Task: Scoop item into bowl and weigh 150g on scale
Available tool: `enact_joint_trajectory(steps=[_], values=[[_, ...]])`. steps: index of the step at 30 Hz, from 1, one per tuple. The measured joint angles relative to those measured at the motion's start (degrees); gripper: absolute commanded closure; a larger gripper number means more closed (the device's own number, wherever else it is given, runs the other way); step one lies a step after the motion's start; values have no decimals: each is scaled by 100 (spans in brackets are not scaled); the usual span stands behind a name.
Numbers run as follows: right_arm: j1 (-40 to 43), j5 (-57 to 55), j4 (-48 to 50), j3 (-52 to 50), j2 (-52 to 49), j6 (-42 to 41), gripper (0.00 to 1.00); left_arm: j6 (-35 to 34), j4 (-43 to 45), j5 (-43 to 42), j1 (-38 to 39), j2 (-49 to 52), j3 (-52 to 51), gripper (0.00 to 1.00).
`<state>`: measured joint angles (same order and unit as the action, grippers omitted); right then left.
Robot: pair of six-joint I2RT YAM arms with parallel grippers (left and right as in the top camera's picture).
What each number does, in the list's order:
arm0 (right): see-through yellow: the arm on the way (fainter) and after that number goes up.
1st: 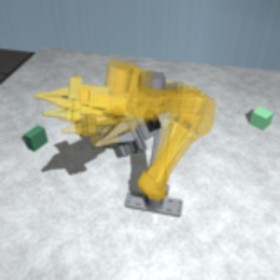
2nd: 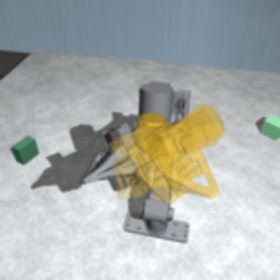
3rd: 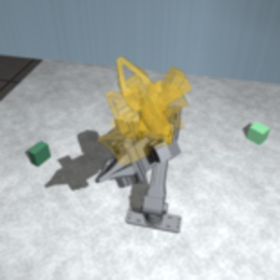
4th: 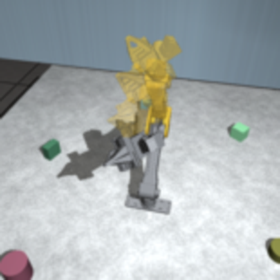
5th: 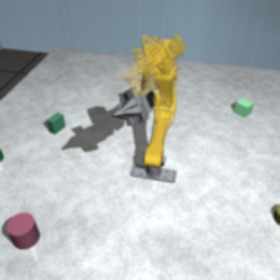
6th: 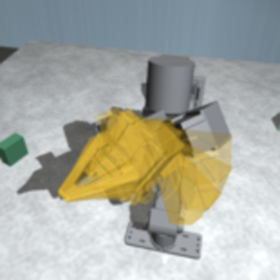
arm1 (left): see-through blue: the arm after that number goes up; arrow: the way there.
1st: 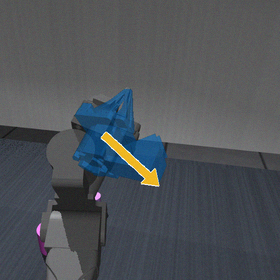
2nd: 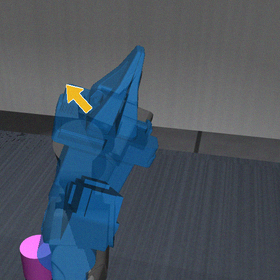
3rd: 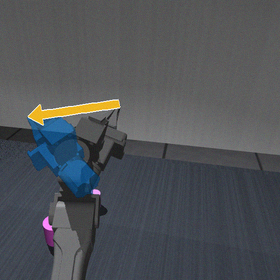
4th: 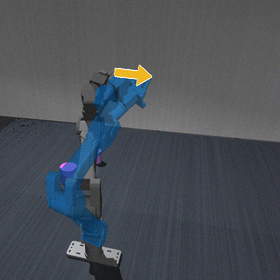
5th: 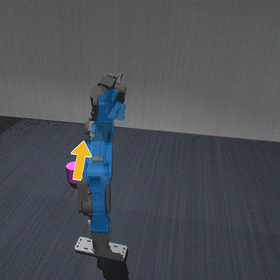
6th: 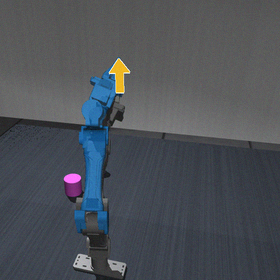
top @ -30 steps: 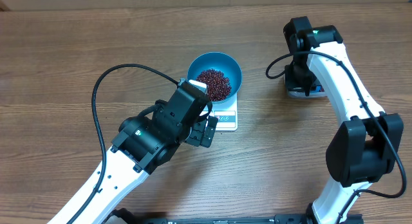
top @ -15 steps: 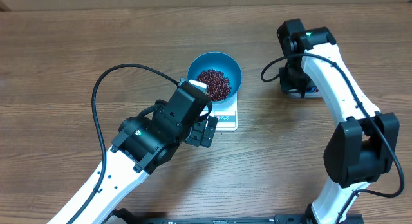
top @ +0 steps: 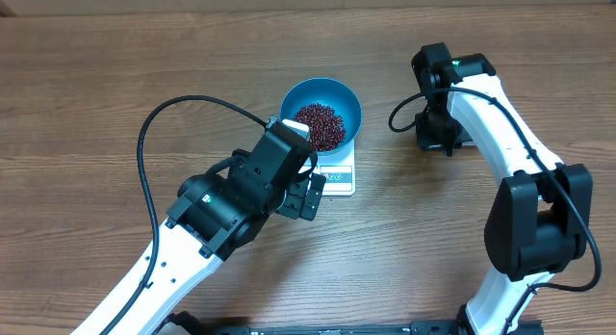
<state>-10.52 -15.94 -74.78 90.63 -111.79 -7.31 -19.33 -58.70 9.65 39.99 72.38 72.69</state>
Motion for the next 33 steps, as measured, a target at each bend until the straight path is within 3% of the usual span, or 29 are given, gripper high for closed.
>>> enact_joint_trajectory(steps=[17,33], values=[[127,704,2,129,179,173,96,0,0,0,0,0,0,0],[1014,2332,9,131,225,748,96,0,0,0,0,0,0,0]])
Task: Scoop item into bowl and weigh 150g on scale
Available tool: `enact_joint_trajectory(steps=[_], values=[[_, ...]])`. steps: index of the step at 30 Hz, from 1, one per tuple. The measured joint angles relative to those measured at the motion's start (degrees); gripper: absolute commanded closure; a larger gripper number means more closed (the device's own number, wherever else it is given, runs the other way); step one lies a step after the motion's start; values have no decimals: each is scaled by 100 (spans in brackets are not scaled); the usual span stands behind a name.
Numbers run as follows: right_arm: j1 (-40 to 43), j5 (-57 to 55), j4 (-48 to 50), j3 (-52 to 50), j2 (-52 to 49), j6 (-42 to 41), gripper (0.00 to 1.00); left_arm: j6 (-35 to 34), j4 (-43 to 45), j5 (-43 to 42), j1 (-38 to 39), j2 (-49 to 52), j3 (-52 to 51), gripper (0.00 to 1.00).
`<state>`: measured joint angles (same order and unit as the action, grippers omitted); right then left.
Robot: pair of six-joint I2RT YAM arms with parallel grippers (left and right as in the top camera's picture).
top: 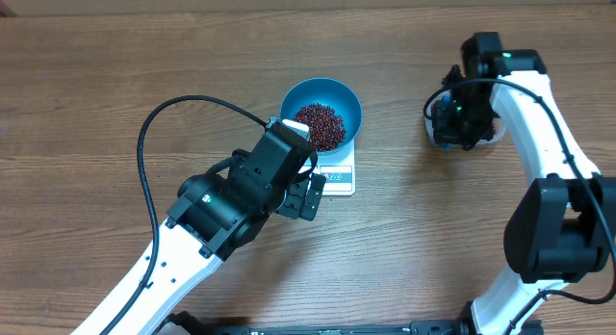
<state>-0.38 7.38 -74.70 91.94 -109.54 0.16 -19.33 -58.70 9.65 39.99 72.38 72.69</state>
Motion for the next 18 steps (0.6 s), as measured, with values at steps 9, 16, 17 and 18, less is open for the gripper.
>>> enact_joint_trajectory(steps=[9,16,17,18], values=[[542,935,-101,0,0,616,96,2,0,0,0,0,0,0],[699,1191,-138,0,0,844,96,0,0,0,0,0,0,0],[717,1222,-138,0,0,868,96,0,0,0,0,0,0,1],[737,1255,-138,0,0,881,96,0,0,0,0,0,0,0]])
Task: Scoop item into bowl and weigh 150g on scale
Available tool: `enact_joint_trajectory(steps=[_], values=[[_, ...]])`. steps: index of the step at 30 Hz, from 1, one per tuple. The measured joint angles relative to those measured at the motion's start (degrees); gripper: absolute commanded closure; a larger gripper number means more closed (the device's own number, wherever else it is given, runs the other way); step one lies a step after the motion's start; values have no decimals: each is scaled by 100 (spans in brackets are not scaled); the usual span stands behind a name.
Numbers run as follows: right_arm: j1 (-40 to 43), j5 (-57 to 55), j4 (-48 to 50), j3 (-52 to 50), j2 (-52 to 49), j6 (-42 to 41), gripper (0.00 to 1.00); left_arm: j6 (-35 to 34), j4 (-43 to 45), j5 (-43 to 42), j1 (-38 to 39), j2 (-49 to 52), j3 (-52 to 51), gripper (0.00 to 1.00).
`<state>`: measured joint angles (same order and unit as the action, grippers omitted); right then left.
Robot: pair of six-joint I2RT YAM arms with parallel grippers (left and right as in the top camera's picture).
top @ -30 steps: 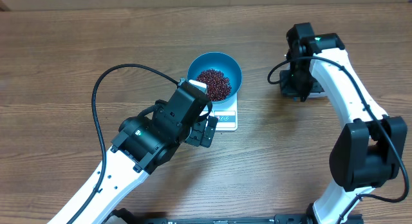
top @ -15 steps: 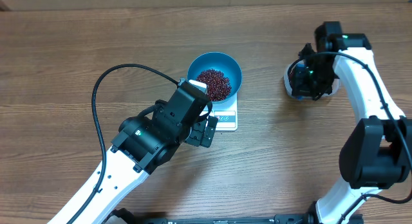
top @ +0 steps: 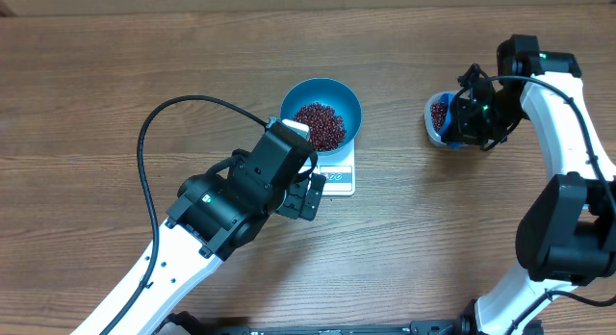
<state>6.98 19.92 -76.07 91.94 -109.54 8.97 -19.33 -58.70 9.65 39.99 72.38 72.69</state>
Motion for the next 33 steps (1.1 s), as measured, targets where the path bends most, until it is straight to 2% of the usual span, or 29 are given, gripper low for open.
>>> enact_joint_trajectory(steps=[26,33], values=[[732,1021,-85,-227,4,212,96,0,0,0,0,0,0,0],[953,1403,164,-608,11,352,96,2,0,0,0,0,0,0]])
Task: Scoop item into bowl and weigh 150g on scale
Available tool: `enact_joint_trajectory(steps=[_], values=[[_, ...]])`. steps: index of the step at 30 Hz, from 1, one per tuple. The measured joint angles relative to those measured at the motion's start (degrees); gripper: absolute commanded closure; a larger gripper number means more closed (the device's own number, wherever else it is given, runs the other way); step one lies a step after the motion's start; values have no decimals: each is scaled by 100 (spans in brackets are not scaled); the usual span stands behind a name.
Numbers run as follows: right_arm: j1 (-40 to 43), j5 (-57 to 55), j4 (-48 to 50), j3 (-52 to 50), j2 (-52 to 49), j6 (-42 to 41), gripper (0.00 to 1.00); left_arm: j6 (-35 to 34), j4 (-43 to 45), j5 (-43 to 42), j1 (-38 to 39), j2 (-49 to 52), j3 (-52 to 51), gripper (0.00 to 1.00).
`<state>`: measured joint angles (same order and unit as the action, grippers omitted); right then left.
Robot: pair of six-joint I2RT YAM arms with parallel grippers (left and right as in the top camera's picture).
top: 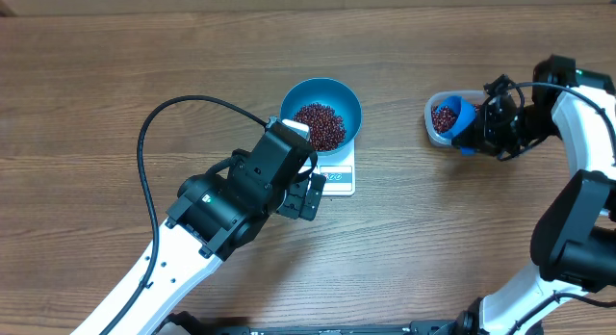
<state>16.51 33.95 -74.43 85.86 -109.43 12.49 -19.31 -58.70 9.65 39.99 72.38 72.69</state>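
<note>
A blue bowl (pixel 320 102) of dark red beans stands on the white scale (pixel 339 181) at mid-table. At the right is a white container (pixel 435 111) with more red beans. A blue scoop (pixel 464 124) lies over its right rim, tilted into it. My right gripper (pixel 488 129) is shut on the scoop's handle from the right. My left gripper (pixel 310 196) hovers at the scale's front left corner, and its jaws are not clear from above.
The left arm (pixel 221 205) reaches diagonally from the front left, with a black cable (pixel 144 152) looping behind it. The right arm (pixel 577 171) comes up along the right edge. Bare wooden tabletop (pixel 144 65) surrounds everything.
My right gripper has moved further right, off the container. More of the blue scoop and the beans in the container shows now. The left arm, bowl and scale are unchanged.
At first my right gripper hung over the container's spot and hid it. Then it was further right, with a white rim showing. Later the container's beans and the blue scoop appeared, and now the gripper sits right of the container. The left arm stayed still throughout.
</note>
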Motion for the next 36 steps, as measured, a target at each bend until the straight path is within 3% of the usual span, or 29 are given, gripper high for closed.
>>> enact_joint_trajectory(steps=[8,36], values=[[315,599,240,-452,0,142,96,0,0,0,0,0,0,0],[796,1504,144,-485,0,321,96,-2,0,0,0,0,0,0]])
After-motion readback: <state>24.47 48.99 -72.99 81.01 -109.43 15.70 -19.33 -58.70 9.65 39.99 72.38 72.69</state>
